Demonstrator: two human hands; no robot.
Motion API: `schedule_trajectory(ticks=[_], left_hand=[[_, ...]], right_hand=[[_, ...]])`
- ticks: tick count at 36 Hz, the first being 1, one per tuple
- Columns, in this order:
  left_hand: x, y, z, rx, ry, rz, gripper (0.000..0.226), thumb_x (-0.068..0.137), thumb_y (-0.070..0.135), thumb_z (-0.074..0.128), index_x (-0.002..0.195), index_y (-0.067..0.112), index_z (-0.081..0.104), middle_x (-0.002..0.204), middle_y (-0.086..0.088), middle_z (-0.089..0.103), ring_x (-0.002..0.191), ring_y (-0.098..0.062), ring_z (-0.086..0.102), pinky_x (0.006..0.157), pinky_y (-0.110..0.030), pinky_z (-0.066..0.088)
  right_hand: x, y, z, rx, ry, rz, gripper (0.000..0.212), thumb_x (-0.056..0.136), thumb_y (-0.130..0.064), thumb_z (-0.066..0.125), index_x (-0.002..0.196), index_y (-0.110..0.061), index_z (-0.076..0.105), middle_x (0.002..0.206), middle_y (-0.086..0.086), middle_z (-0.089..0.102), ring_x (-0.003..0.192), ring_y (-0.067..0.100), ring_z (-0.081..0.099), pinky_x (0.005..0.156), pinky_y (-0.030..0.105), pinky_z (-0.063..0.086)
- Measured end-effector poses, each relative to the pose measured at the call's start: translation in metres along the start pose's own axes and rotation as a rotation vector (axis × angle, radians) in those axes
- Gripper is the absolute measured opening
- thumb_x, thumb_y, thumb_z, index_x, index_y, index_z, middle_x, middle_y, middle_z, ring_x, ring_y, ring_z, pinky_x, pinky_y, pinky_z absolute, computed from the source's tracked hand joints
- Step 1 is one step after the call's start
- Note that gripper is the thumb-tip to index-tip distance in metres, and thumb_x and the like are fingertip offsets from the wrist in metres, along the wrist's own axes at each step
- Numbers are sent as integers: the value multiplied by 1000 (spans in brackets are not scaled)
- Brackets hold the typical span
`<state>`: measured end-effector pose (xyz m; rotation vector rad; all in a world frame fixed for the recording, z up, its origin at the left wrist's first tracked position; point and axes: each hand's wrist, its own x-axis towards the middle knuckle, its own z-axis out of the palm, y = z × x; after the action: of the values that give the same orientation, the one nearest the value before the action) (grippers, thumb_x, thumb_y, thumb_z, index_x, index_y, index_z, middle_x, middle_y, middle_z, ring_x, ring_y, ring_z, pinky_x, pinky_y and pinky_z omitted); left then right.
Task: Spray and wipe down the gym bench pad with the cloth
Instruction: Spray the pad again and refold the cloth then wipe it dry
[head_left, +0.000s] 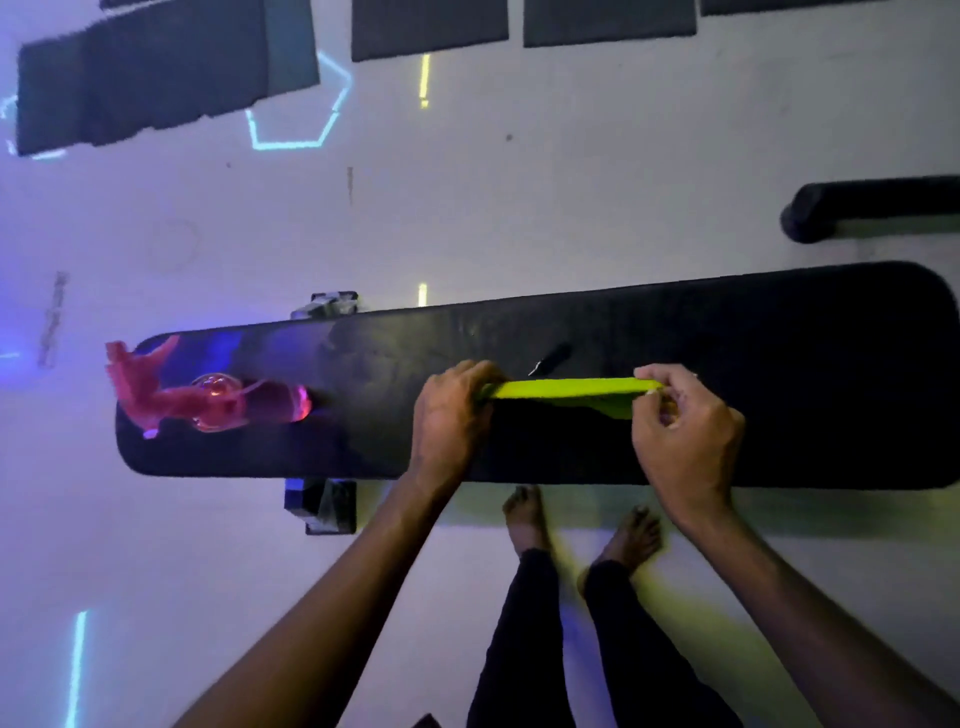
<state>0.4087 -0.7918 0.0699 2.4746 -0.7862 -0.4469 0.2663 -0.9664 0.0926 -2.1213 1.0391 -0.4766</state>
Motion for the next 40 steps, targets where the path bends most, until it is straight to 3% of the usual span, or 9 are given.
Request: schedule_trajectory(ticks=[8,11,14,16,19,26,29,35,40], left_hand=[[53,97,22,81,-139,189,23,86,14,73,105,26,75,89,3,79,81,-21,75,71,-40,60],[80,143,41,109,-247,295,15,91,17,70,102,25,75,79,4,78,71,-18,74,69,-39,61],[110,197,61,99,-340,420,18,93,13,66,103,22,78,88,-2,80,78,-22,75,75,-40,61],[130,233,76,103,-365,502,25,91,10,60,104,20,79,95,-3,80,87,-25,76,81,-41,60],[157,286,102,84,-360,594,30,90,12,54,105,19,79,98,-6,80,91,-27,76,84,-42,59],[199,352,173,-11,-274,707,27,90,9,65,106,24,80,105,1,80,93,-22,75,85,-38,57],[201,341,199,33,-256,740,27,91,10,63,107,22,80,112,1,78,105,-23,71,94,-39,53],[197,290,241,292,-421,678,44,94,-3,50,126,18,72,136,-3,67,126,-24,62,104,-43,49],[198,269,254,286,-316,607,37,100,4,52,132,14,66,133,-8,68,119,-30,64,101,-44,50]], right_hand=[[7,79,-85,-194,113,128,17,88,-7,72,103,-13,78,91,12,78,84,37,73,71,39,57],[12,111,-119,-297,224,177,14,86,-14,76,99,-16,80,102,10,67,98,37,61,68,36,50],[22,140,-149,-308,292,220,13,87,-11,75,98,-13,80,121,11,67,113,37,57,81,37,46],[31,156,-169,-282,335,250,14,88,-6,72,100,-8,80,115,14,74,107,42,63,86,41,47],[41,174,-196,-304,436,271,18,88,0,69,102,-5,79,93,22,76,85,46,67,77,43,49],[43,213,-217,-353,602,284,23,92,0,62,107,-5,79,93,18,77,82,41,66,74,36,40],[33,225,-196,-394,556,287,23,88,7,66,105,-3,79,87,20,74,79,42,66,71,38,49],[11,247,-134,-431,138,386,19,85,0,72,104,3,75,86,22,72,83,44,67,79,47,52],[36,260,-122,-469,182,281,21,89,-7,59,105,-1,71,91,19,68,86,39,64,74,44,51]])
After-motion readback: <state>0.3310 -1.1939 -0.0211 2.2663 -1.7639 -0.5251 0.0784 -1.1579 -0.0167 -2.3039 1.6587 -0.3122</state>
